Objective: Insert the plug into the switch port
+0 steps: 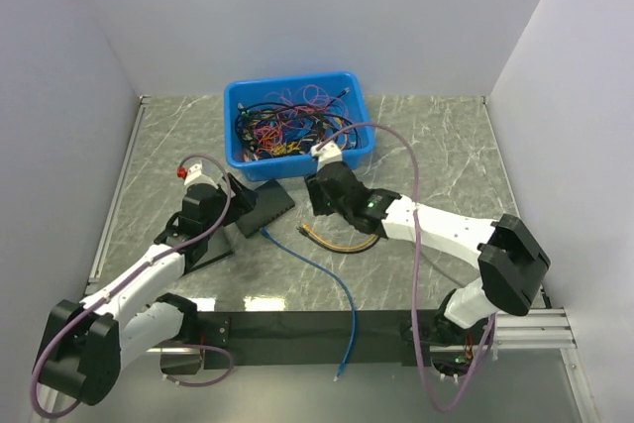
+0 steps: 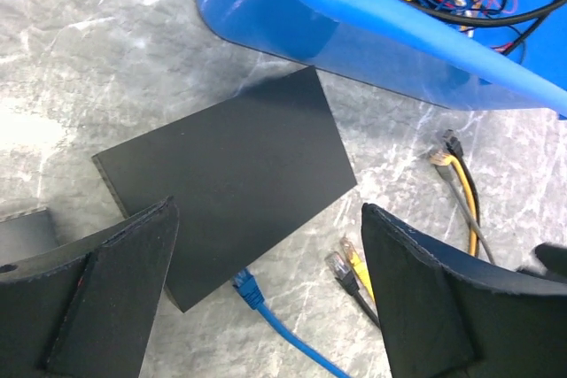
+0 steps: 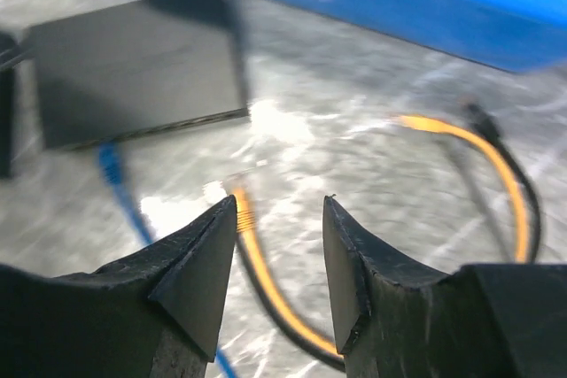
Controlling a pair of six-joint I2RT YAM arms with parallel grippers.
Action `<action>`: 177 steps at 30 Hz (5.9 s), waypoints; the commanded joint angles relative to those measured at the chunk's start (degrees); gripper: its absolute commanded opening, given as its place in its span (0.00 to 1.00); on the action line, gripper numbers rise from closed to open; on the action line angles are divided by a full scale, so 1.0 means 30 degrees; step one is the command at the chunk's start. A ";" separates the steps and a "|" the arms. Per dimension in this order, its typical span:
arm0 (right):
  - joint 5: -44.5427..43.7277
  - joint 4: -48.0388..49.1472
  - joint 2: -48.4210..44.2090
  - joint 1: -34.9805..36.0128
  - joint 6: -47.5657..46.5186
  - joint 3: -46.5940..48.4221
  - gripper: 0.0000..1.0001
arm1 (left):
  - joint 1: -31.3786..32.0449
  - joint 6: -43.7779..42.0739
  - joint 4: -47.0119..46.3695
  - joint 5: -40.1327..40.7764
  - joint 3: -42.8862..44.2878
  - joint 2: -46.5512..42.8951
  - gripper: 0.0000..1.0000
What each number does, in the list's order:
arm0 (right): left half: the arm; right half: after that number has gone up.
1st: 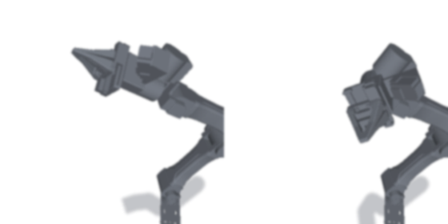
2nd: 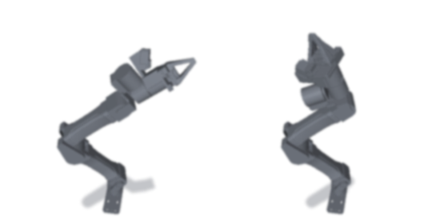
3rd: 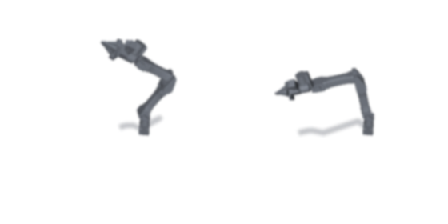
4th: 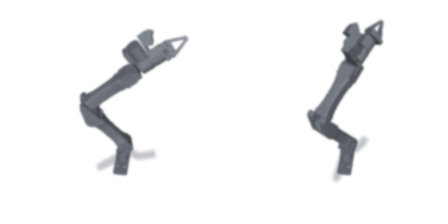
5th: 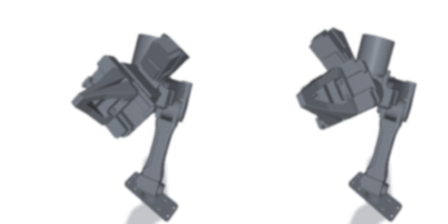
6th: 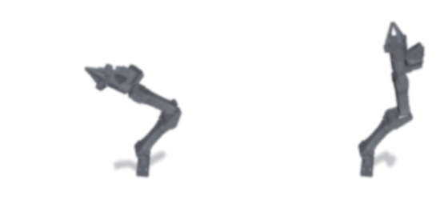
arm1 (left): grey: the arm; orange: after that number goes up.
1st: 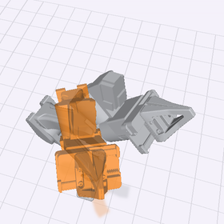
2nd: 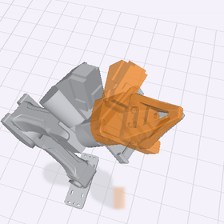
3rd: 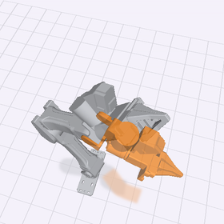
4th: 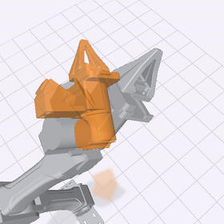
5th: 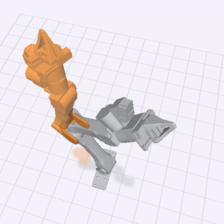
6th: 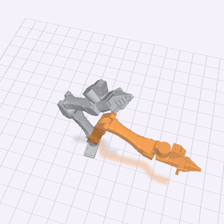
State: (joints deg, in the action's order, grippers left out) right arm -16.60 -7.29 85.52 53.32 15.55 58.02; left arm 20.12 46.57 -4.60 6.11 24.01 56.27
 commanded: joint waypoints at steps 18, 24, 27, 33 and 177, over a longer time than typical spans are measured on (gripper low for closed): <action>0.4066 -0.0910 0.1638 -0.0723 0.2405 -0.0590 0.34 | -0.0203 -0.0053 -0.0752 -0.0572 -0.0387 0.2015 0.86; 0.4420 -0.1202 0.3103 -0.0020 0.1877 0.0317 0.34 | -0.0348 -0.0229 -0.0489 -0.0542 -0.0124 0.2132 0.86; 0.4332 -0.1379 0.3719 0.0156 0.1819 0.0639 0.34 | -0.0407 -0.0287 -0.0021 -0.0542 0.0140 0.1783 0.86; 0.4128 -0.1877 0.4747 0.0186 0.1818 0.1226 0.34 | -0.0524 -0.0697 0.1473 0.0541 0.0405 -0.0089 0.87; 0.5210 0.5388 -0.5302 -0.1016 0.1701 -0.5922 0.00 | -0.1257 -0.1810 0.0686 -0.1712 -0.0795 -0.4371 0.86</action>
State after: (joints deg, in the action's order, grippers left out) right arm -2.72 5.41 69.97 49.45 21.61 40.05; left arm 16.58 42.44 2.61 4.84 22.28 44.99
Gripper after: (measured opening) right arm 0.017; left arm 0.864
